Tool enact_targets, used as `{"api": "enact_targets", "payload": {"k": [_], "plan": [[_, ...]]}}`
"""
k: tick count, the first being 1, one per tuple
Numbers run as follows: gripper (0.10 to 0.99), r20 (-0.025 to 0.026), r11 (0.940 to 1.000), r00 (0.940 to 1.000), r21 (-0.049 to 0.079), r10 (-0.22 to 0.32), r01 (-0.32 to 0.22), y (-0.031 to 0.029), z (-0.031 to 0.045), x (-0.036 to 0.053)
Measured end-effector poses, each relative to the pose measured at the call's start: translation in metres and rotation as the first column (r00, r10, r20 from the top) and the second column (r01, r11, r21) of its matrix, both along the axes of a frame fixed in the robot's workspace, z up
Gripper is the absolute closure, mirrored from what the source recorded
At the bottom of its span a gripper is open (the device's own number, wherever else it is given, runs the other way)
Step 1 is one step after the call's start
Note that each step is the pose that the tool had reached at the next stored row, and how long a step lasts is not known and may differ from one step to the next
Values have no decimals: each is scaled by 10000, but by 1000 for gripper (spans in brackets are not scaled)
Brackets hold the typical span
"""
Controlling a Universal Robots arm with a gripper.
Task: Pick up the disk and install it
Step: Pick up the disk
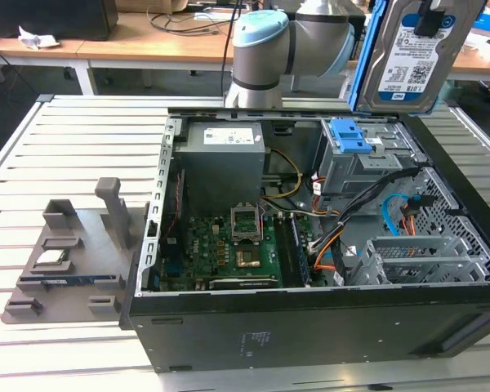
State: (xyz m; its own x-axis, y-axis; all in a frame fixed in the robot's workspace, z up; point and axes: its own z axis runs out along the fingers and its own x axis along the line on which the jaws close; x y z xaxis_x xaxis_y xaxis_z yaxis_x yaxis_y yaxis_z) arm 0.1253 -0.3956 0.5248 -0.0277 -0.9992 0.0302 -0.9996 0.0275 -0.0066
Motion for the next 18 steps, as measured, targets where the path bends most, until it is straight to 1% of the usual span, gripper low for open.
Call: {"api": "enact_targets", "payload": {"k": [1,3,5,13,14,15,17,18], "plan": [[733,0,10000,10000,0,0,0,-164,-4,0],[733,0,10000,10000,-1,0,0,-193,-5,0],[733,0,10000,10000,1,1,-1,-263,-7,0],[733,0,10000,10000,0,0,0,-364,-8,0],[733,0,10000,10000,1,0,0,-395,-9,0],[733,0,10000,10000,0,0,0,-440,-10,0],[733,0,10000,10000,0,0,0,-470,-11,0],[733,0,10000,10000,0,0,0,-502,-11,0]]}}
